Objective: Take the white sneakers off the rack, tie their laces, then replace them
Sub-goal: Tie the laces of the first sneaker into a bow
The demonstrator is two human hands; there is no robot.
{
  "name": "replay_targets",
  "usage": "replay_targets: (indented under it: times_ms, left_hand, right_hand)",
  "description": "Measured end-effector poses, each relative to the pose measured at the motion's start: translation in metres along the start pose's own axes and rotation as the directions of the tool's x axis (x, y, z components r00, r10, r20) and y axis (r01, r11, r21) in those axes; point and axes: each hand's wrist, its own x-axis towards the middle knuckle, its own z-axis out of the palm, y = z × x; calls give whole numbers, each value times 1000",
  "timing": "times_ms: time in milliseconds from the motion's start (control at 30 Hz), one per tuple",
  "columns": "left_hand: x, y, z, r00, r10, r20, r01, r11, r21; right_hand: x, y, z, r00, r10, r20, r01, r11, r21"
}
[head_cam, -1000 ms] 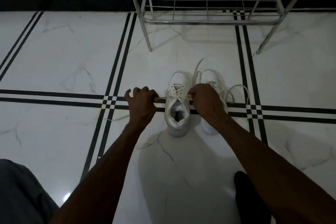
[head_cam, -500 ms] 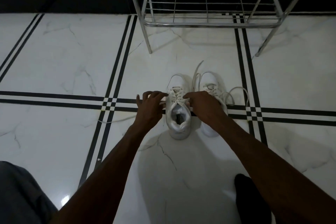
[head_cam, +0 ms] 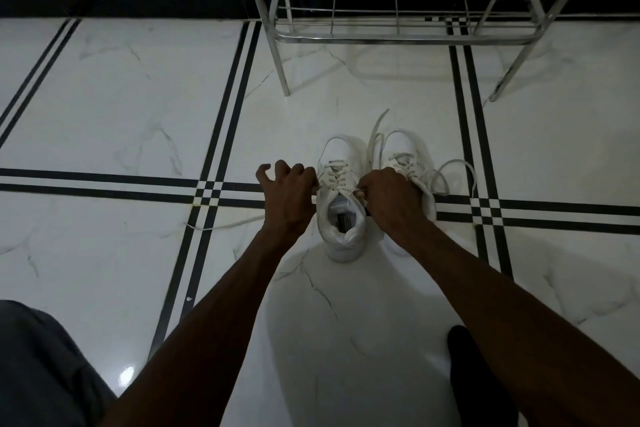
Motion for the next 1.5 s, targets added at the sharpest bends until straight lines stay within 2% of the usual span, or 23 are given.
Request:
replay_targets:
  times_ms: [167,233,300,367,433,500,567,633,700,767,867,967,1133,1333,1500]
  left_hand:
    - [-4,2,-1,997,-52,57,53,998,-16]
    - [-3,3,-1,991,-86,101,90,995,-35]
    - [-1,-3,1,975,-114,193,150,971,-185]
    - [0,-14,-2,950,-79,302,229,832,-505]
    - [2,-23,-15,930,-79,358,320,650,-689]
    - [6,-24,-30,913,-105,394,395,466,-791]
    - [10,-16,-43,916,-102,389,401,293,-868]
    - [17,-3,-53,919,-83,387,394,121,-911]
    - [23,7,-57,924,-65,378,381,41,-924]
    - [26,13,-56,932,-84,353,358,54,-932]
    - [26,17,-48,950,-94,298,309,148,-939]
    - [23,17,-43,971,-51,233,239,224,-945]
    - [20,15,-39,980,-10,199,189,354,-916]
    - [22,9,-33,987,63,151,96,528,-844]
    - [23,9,-31,989,91,119,41,600,-799]
  right_hand:
    - [1,-1,8,998,14,-55,-20,994,-106]
    - [3,3,11,1000,20,-15,-21,997,-70]
    - [5,8,5,999,16,45,-17,1000,19]
    - [8,15,-8,995,6,96,-18,992,126]
    - [10,18,-28,987,3,163,-55,948,314]
    - [14,14,-45,967,46,249,-177,825,536]
    - [20,9,-50,951,77,299,-282,609,741]
    - [24,-2,-48,947,79,310,-316,386,867]
    - [27,-12,-42,951,86,296,-308,239,921]
    - [27,-19,-36,950,121,286,-306,207,929]
    - [29,-23,-24,962,137,235,-269,364,892]
    - [29,-22,-17,973,109,205,-232,434,870]
    - [29,-17,-15,963,131,237,-271,435,859]
    - [36,-16,-15,932,284,227,-331,404,853]
    - [39,-11,-9,956,206,208,-279,424,862]
